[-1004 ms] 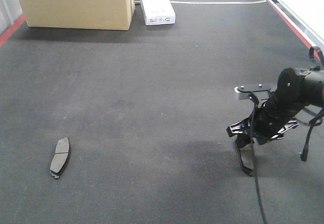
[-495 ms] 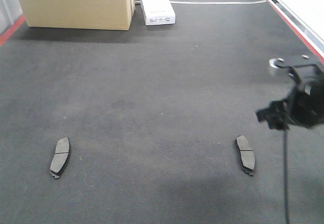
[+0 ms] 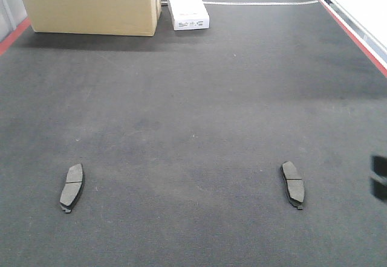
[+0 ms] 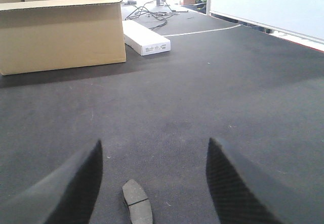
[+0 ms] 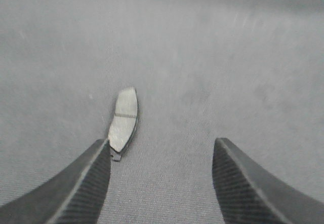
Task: Move and align brake pads A on conveyor
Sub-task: 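Open the right gripper to release the pad and raise it, then back the base away from the conveyor and turn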
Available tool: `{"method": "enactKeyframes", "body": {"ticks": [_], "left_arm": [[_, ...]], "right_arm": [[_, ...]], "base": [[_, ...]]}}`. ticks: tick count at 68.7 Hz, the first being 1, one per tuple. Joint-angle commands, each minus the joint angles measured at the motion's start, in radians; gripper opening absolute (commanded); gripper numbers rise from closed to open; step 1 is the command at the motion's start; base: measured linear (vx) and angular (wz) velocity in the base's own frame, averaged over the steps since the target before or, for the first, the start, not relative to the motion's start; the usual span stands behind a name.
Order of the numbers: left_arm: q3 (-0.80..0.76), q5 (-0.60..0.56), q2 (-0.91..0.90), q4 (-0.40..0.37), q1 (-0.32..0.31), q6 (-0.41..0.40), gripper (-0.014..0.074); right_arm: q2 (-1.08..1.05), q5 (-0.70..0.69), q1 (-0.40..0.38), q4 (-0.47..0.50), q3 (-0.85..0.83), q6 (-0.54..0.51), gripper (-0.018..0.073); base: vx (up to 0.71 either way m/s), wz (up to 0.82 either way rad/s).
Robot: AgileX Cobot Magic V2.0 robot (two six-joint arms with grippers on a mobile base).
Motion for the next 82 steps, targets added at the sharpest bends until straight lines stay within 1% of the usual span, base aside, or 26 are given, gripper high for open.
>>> {"method": "enactKeyframes", "body": {"ticks": [1, 11, 21, 29, 37, 44, 82], "left_arm": [[-0.027, -0.075, 0.007, -0.003, -0.004, 0.001, 0.0439], [-0.027, -0.075, 0.007, -0.003, -0.004, 0.001, 0.0439], [-0.027, -0.075, 0.007, -0.003, -0.004, 0.001, 0.0439], [-0.027, -0.075, 0.007, -0.003, -0.004, 0.001, 0.0439], [-0.027, -0.075, 0.007, -0.003, -0.004, 0.001, 0.0439], [-0.027, -0.075, 0.007, -0.003, -0.004, 0.001, 0.0439], [-0.027, -0.075, 0.007, -0.003, -0.004, 0.001, 0.0439]], "right_arm": [[-0.124, -0.075, -0.003, -0.006, 0.026, 0.0, 0.0432], [-0.324, -0.133, -0.003, -0.005, 0.133, 0.0, 0.0432], [-0.504, -0.205, -0.003, 0.031, 0.231, -0.008, 0.0432], [-0.59, -0.25, -0.003, 0.085, 0.274, -0.067, 0.0432], [-0.611, -0.287, -0.003, 0.148, 0.295, -0.13, 0.0432], [-0.611, -0.326, -0.003, 0.179, 0.308, -0.133, 0.0432], [-0.611, -0.332, -0.003, 0.178, 0.307, -0.13, 0.0432]], "base": [[0.0, 0.0], [0.0, 0.0], [0.0, 0.0], [0.0, 0.0], [0.0, 0.0], [0.0, 0.0], [0.0, 0.0]]}}
